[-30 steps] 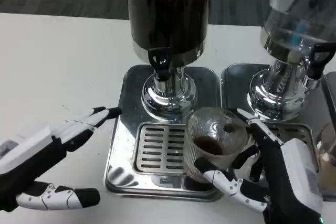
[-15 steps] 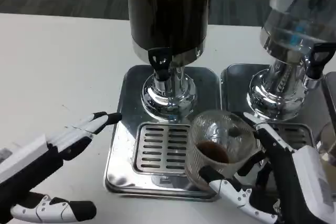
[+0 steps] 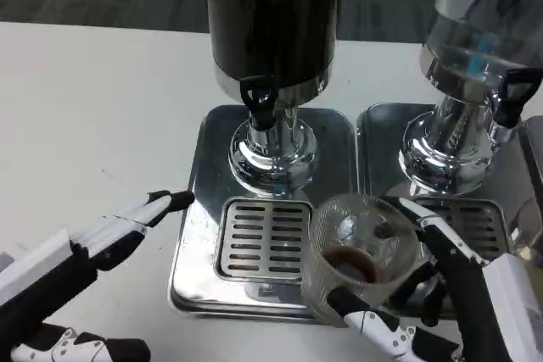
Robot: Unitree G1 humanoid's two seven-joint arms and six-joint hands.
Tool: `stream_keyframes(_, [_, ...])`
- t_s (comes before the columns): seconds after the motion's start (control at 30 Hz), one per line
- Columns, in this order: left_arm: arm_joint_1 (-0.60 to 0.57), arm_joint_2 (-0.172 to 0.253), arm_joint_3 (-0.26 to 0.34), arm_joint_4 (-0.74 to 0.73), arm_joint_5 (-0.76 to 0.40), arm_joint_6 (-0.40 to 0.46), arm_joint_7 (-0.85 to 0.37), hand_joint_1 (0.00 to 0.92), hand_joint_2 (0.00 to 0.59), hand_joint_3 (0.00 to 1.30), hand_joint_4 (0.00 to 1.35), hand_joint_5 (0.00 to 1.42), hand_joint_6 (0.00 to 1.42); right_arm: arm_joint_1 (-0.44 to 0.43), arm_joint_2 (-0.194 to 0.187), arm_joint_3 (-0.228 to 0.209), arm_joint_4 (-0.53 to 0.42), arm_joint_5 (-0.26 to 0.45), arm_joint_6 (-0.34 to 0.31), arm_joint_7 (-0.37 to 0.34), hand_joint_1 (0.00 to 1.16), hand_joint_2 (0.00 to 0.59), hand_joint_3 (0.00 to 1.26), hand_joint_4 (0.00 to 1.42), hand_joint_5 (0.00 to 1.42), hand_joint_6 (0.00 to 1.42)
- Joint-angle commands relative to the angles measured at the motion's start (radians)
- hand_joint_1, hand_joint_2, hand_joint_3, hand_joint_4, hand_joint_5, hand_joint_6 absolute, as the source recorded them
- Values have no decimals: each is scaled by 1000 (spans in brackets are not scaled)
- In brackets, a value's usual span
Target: Grasp the cup under the faucet to collect the drink, then remove the cup.
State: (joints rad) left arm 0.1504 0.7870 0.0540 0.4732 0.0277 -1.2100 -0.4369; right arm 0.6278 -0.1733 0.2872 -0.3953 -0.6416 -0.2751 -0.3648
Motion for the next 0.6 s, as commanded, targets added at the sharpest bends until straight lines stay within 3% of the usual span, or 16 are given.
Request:
stream_keyframes(0.03, [23, 21, -11, -30, -22, 2, -18, 0, 56, 0, 0, 0, 54, 20, -3, -9, -48, 16, -60, 1, 788, 199, 498, 559, 865, 1154])
stream_keyframes(0.53, [47, 18, -5, -53, -32, 18, -29, 0, 55, 0, 0, 0, 55, 51, 10, -9, -53, 26, -110, 5, 791, 199, 501, 581, 876, 1154])
stream_keyframes(0.6, [49, 15, -5, -59, -29, 20, -28, 0, 77, 0, 0, 0, 56, 45, 7, -9, -50, 36, -112, 20, 792, 199, 501, 583, 876, 1166])
